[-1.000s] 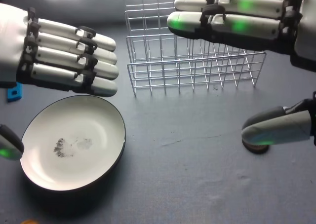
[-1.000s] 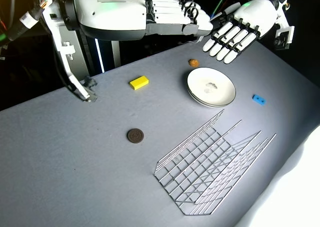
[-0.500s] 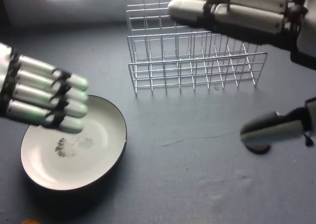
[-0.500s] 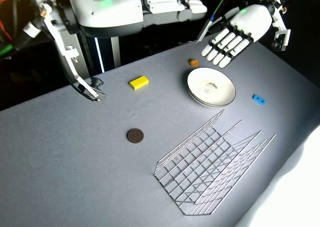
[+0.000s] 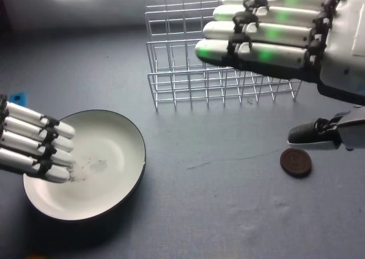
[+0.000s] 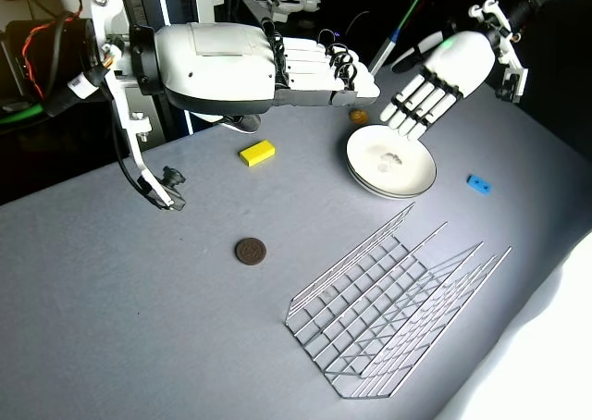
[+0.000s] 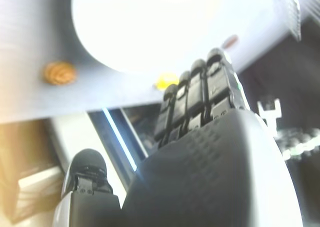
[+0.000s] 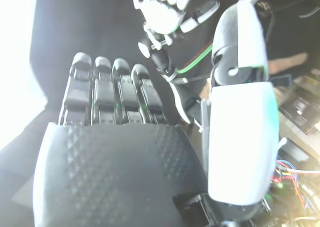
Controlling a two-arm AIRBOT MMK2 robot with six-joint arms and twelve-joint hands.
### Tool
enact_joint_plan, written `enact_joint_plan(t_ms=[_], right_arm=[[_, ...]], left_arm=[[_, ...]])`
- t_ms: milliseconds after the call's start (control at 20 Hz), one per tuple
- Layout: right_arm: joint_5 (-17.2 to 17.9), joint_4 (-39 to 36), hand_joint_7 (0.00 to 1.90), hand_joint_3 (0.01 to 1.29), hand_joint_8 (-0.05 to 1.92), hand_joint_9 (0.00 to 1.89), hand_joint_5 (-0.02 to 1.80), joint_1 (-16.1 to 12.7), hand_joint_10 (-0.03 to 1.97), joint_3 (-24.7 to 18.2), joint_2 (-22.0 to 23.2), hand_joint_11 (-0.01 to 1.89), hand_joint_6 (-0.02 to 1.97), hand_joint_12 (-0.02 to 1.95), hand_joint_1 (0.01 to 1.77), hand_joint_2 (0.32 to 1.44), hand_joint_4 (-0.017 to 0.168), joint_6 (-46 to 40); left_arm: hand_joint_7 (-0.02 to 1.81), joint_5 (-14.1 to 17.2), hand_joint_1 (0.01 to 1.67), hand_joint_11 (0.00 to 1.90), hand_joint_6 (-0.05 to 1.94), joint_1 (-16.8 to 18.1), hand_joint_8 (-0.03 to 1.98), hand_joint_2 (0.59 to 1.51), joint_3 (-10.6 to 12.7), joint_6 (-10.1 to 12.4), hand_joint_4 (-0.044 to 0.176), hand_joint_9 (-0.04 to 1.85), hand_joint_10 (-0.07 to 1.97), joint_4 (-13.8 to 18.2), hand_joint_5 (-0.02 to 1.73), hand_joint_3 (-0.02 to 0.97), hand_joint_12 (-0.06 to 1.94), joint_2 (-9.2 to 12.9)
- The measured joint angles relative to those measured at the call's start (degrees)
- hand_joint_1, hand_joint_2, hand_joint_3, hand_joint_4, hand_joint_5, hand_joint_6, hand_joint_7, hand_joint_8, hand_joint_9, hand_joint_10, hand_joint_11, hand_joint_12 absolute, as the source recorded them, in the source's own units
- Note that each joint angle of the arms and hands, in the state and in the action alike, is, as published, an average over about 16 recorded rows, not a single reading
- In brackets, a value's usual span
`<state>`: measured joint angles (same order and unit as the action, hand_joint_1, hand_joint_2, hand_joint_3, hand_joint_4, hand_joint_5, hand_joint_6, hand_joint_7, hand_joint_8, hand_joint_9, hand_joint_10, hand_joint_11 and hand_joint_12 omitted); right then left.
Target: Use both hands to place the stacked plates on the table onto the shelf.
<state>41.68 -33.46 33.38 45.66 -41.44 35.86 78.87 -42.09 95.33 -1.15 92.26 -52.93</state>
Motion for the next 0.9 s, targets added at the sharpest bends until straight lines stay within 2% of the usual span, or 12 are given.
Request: enact_joint_plan(t_ms=[400, 900], right_arm=[[-2.4, -2.5, 0.02, 0.02, 0.01, 0.01, 0.02, 0.2, 0.00, 0.0, -0.9, 0.02, 0.04, 0.07, 1.07, 0.93, 0.003, 1.1], [-3.0, -4.8, 0.02, 0.02, 0.01, 0.01, 0.02, 0.7, 0.00, 0.0, -1.8, 0.02, 0.03, 0.24, 1.06, 0.91, 0.003, 3.5]], left_arm=[[0.02, -1.0, 0.02, 0.02, 0.02, -6.8, 0.01, 1.128, 3.4, -2.8, 0.000, 0.02, 0.02, -2.8, 0.02, 0.032, 0.00, -2.5], [0.01, -2.8, 0.02, 0.02, 0.01, -10.3, 0.01, 1.130, 6.6, -4.4, -0.001, 0.02, 0.02, -4.1, 0.02, 0.029, 0.00, -5.2]])
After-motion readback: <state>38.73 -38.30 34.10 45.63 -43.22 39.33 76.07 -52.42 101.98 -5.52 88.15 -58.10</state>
